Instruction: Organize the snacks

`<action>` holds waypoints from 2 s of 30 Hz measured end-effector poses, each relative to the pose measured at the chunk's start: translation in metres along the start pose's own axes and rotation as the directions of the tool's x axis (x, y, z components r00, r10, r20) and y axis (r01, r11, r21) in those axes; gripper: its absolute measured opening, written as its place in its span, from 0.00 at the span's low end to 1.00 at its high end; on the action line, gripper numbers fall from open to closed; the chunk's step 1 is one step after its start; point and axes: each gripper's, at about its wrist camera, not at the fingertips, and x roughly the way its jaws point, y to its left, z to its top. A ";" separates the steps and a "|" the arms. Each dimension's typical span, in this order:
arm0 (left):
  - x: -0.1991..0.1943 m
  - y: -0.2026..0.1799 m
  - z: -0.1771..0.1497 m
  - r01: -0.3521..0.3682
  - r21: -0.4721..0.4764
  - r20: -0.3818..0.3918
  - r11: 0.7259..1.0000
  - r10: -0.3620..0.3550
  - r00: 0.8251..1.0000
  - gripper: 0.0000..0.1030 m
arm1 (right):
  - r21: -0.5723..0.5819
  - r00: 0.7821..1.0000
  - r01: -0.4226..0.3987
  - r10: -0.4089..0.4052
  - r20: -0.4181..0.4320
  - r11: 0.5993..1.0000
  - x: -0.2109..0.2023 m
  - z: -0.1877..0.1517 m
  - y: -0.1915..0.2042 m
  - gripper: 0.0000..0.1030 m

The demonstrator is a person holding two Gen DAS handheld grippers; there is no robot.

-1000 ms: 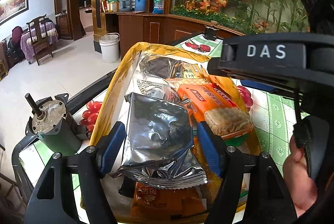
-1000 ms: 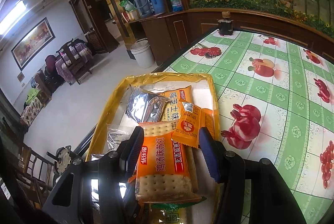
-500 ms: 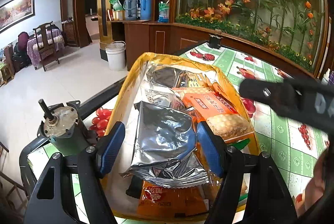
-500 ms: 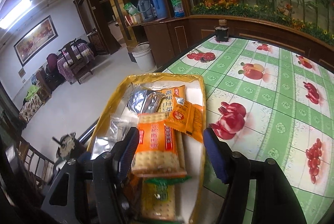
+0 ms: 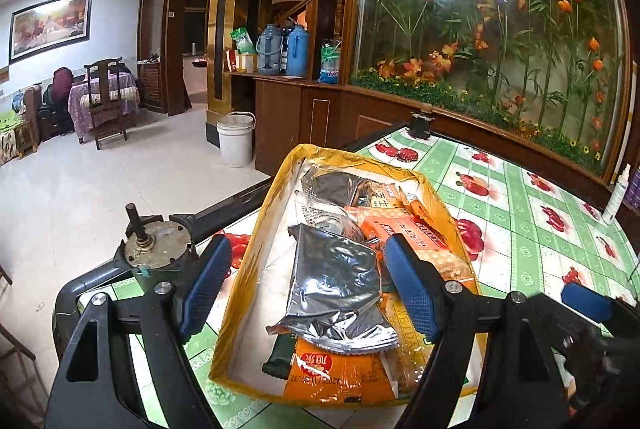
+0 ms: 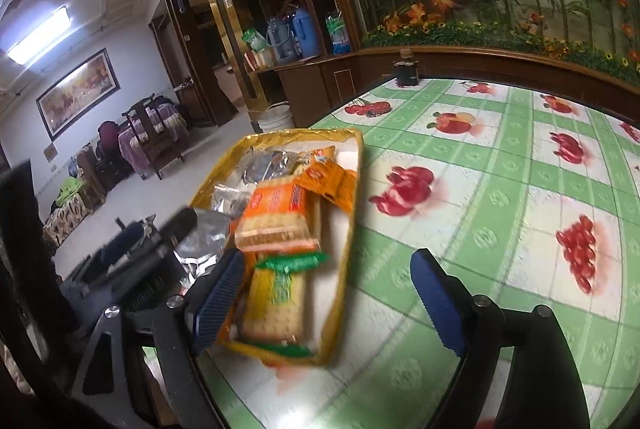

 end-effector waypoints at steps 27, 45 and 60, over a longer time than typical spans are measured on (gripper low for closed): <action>0.001 0.006 -0.015 0.034 -0.088 -0.131 0.996 -0.045 0.990 0.86 | -0.178 0.998 -0.007 -0.004 -0.065 0.984 -0.027 -0.059 -0.006 0.94; -0.005 -0.001 -0.012 -0.071 -0.009 -0.111 0.997 0.069 0.991 0.86 | -0.215 0.968 -0.078 0.023 -0.249 0.973 -0.004 -0.073 -0.001 0.99; -0.006 -0.002 -0.011 -0.093 0.005 -0.109 0.996 0.093 0.990 0.86 | -0.307 0.948 -0.029 -0.071 -0.310 0.951 0.008 -0.082 0.012 0.99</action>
